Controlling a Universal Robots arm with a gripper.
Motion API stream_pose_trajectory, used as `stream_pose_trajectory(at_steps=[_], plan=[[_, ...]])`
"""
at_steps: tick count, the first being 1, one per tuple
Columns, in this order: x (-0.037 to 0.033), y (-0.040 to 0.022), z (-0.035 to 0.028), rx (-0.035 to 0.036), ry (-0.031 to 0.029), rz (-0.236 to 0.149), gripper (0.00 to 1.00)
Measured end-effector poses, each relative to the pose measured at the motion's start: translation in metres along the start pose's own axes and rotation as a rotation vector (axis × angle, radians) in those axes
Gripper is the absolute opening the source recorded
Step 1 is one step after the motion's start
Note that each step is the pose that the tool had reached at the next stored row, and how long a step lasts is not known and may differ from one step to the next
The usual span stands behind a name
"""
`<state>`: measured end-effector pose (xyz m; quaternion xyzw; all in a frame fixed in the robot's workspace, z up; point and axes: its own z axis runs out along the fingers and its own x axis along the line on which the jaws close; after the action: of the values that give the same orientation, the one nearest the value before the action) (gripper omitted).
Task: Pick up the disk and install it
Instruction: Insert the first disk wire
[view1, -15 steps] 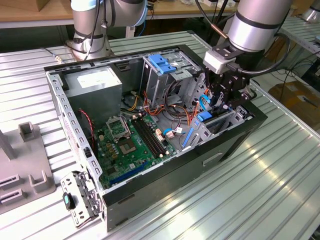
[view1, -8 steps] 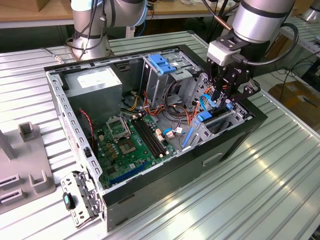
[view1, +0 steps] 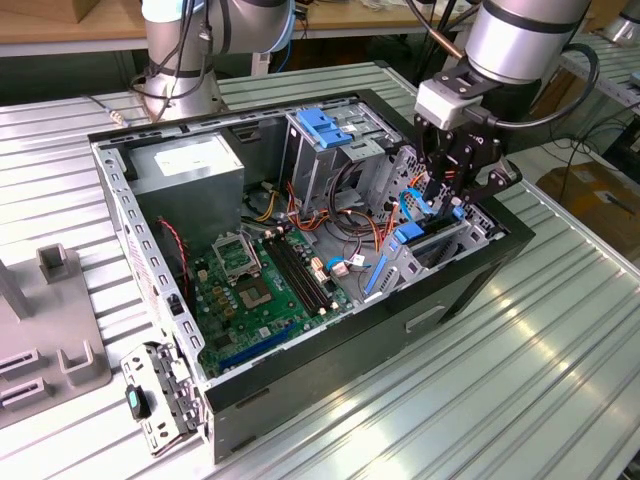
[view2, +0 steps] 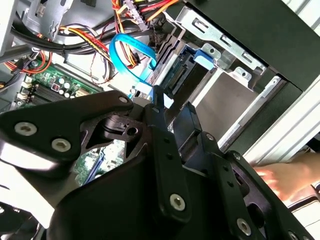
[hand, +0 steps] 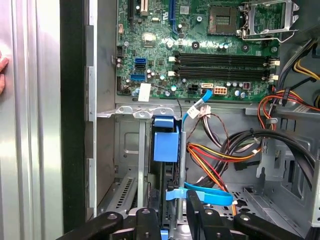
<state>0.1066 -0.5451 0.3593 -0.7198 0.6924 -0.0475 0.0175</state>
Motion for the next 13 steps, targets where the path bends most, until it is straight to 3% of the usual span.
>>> stream_pose_trajectory(at_steps=[1,2,3,7,10,13], plan=[[0.0,-0.001,0.0002,-0.0156,0.0006,0.005,0.35],[0.0001,-0.0019,0.0003,-0.027,0.0004,0.008,0.35],[0.0001,-0.003,0.0005,-0.034,0.0003,0.011,0.35],[0.0003,-0.0086,0.0017,-0.0391,-0.0019,0.011,0.35],[0.0007,-0.0194,0.0037,-0.0467,-0.0034,0.011,0.35],[0.0007,-0.0213,0.004,-0.0482,-0.0033,0.011,0.35]])
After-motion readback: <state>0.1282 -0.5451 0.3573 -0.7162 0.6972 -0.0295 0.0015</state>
